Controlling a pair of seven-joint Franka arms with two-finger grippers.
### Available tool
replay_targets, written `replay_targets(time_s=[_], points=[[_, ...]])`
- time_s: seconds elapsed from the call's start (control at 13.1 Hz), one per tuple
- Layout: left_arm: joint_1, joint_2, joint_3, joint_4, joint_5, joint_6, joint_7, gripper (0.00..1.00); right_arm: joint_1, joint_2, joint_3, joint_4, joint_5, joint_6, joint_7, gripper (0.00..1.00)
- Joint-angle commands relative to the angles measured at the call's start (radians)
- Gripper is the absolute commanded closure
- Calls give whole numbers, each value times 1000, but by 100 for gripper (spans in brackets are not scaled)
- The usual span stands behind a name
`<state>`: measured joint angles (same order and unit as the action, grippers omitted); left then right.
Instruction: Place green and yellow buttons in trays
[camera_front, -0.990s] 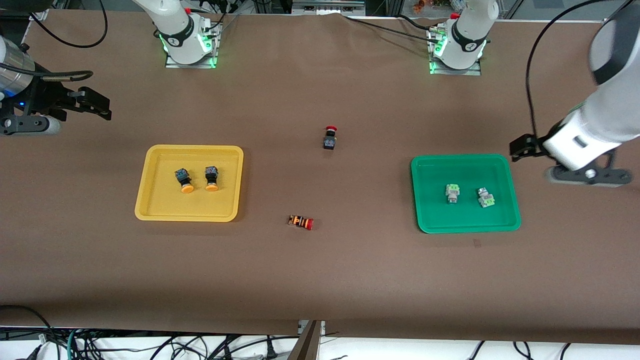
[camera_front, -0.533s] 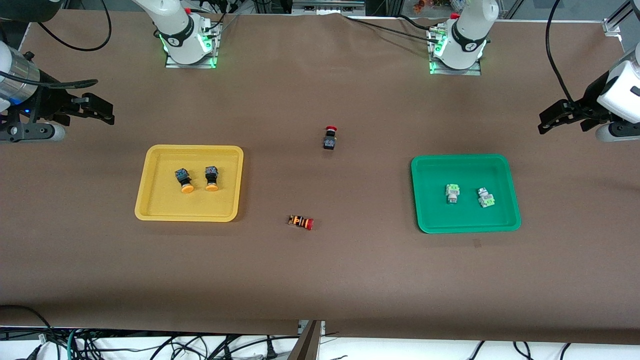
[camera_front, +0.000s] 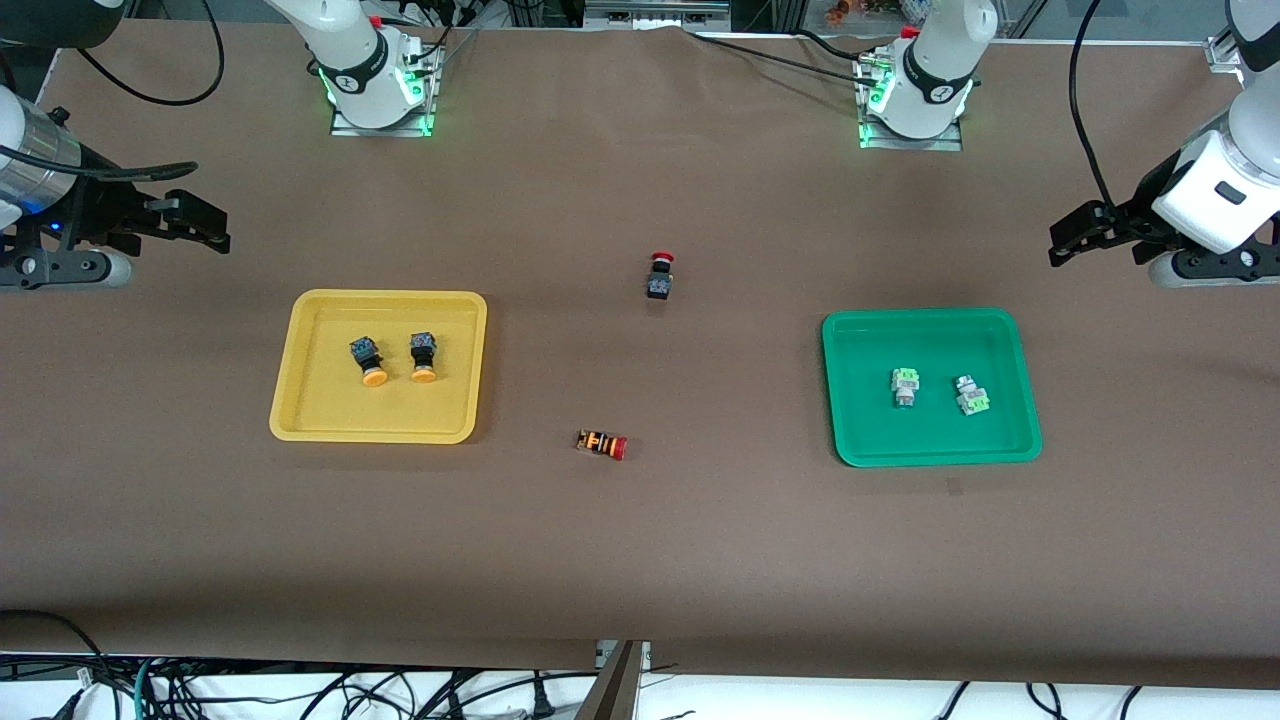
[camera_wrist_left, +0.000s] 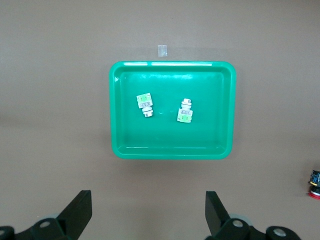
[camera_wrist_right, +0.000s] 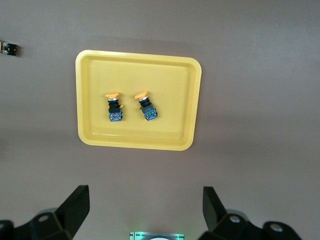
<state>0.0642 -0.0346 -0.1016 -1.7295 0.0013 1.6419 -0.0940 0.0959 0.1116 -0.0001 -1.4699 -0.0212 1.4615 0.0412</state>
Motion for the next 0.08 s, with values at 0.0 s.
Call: replay_targets(time_s=[0.0], points=[[-3, -2, 2, 18, -11, -25, 7, 0, 1, 17, 2, 40, -14, -27, -11, 0]])
